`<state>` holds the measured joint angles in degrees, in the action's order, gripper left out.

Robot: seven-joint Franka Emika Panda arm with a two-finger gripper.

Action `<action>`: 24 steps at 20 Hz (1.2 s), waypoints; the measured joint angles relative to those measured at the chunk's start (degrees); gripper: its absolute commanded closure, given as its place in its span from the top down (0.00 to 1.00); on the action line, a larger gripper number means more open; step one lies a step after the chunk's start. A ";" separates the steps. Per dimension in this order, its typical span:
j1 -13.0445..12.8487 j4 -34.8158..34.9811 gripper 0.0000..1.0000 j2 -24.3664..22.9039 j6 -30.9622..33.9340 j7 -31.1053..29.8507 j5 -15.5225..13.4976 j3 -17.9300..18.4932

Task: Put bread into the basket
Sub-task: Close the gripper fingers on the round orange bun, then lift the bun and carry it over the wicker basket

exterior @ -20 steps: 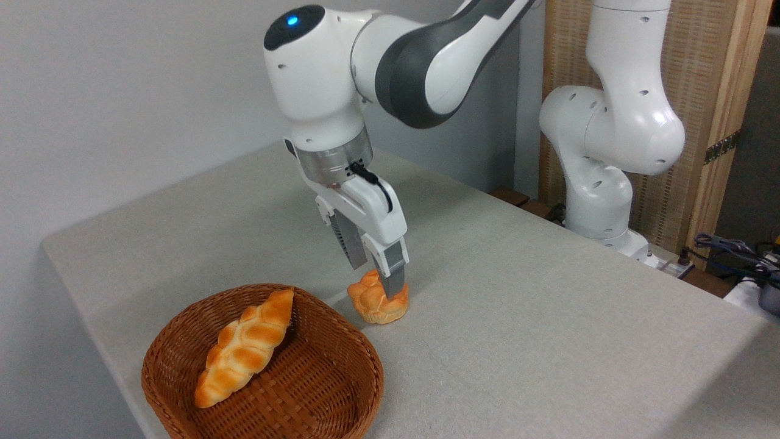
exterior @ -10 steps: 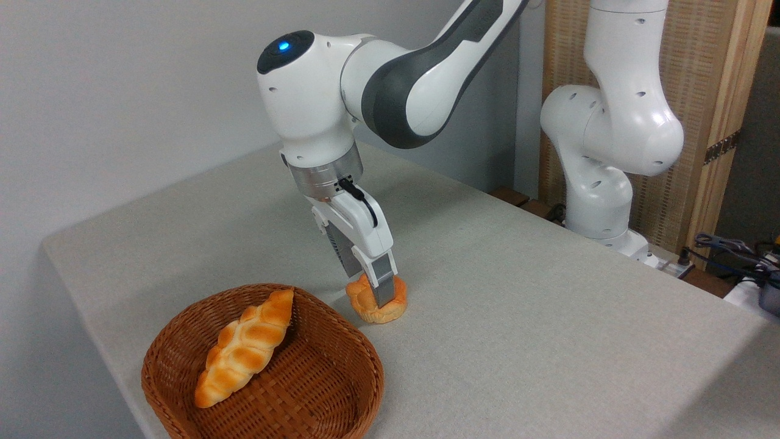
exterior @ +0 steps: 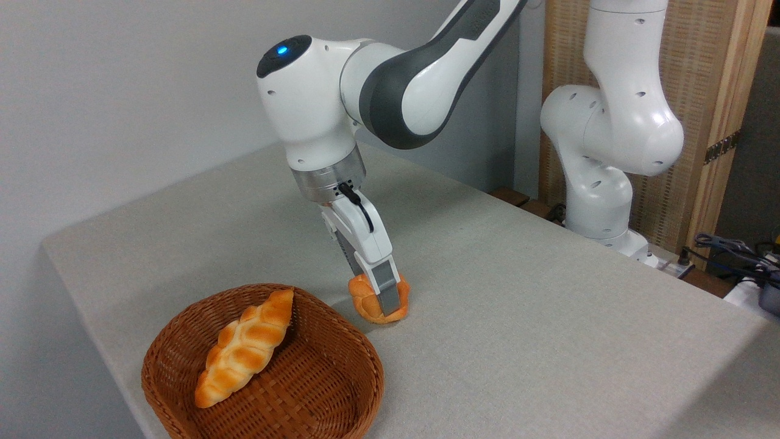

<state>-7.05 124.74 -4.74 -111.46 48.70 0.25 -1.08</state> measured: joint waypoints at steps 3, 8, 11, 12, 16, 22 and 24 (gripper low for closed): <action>0.00 0.00 0.52 0.00 0.00 0.02 0.02 0.00; 0.00 0.00 0.54 0.00 0.01 0.03 0.02 0.00; 0.00 0.00 0.54 0.00 0.01 0.03 0.02 0.00; 0.00 0.00 0.54 0.00 0.01 0.03 0.02 0.00; 0.00 -0.24 0.57 -0.28 0.01 0.03 0.02 0.00; -0.05 -0.95 0.59 -1.70 0.07 0.03 0.02 -0.06; -0.06 -1.25 0.60 -2.36 0.73 0.03 0.02 -0.06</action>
<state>-7.10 123.49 -7.11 -110.73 48.73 0.27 -1.14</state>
